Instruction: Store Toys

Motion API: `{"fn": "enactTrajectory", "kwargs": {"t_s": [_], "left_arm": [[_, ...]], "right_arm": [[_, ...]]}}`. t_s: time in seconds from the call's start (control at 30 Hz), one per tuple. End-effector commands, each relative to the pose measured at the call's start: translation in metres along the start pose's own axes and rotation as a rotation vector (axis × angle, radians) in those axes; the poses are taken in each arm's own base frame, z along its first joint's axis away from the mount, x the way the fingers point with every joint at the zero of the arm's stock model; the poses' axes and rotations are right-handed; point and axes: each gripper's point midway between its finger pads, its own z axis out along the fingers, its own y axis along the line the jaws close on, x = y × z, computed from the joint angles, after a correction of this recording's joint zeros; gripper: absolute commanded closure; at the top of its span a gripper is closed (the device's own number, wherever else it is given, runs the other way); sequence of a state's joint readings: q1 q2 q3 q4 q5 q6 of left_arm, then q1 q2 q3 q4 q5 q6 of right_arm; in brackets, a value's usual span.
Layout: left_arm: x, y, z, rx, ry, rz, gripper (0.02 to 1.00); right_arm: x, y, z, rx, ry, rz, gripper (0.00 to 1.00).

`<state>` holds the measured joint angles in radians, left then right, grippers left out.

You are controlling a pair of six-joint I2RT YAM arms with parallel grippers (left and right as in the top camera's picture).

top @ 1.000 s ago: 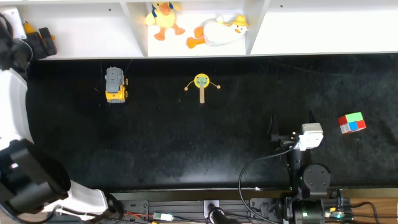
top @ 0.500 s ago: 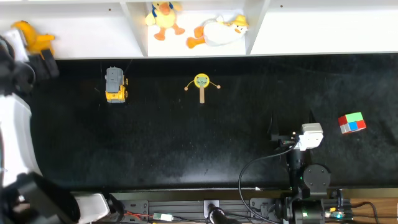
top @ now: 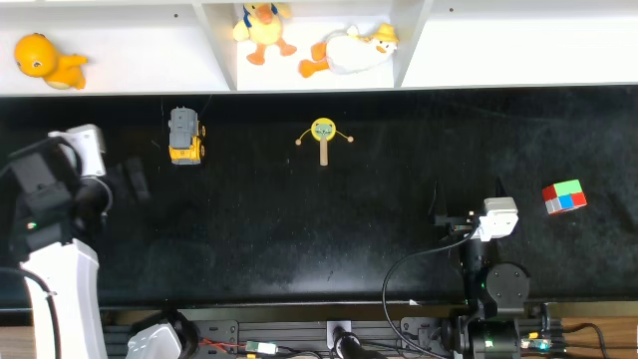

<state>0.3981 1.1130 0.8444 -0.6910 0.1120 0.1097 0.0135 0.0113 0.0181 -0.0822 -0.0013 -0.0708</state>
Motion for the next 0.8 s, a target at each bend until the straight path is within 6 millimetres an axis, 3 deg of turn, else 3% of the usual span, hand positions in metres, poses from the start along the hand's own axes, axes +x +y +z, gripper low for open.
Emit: {"fn": "enactTrajectory", "kwargs": {"t_s": [0.03,0.17,0.27,0.57,0.8], "left_arm": [[0.01,-0.042,0.007,0.101,0.042,0.088,0.02],[0.011,-0.079,0.025,0.17,0.065,0.188,0.02],[0.008,-0.091,0.04,0.188,0.068,0.217,0.023],[0.007,-0.105,0.088,0.202,0.088,0.215,0.02],[0.002,-0.102,0.104,0.174,0.075,0.204,0.025]], "right_arm": [[0.004,0.0,0.0,-0.003,0.002,0.004,0.005],[0.004,0.0,0.0,-0.003,0.002,0.004,0.005],[0.004,0.0,0.0,-0.003,0.002,0.004,0.005],[0.004,0.0,0.0,-0.003,0.002,0.004,0.005],[0.004,0.0,0.0,-0.003,0.002,0.004,0.005]]}}
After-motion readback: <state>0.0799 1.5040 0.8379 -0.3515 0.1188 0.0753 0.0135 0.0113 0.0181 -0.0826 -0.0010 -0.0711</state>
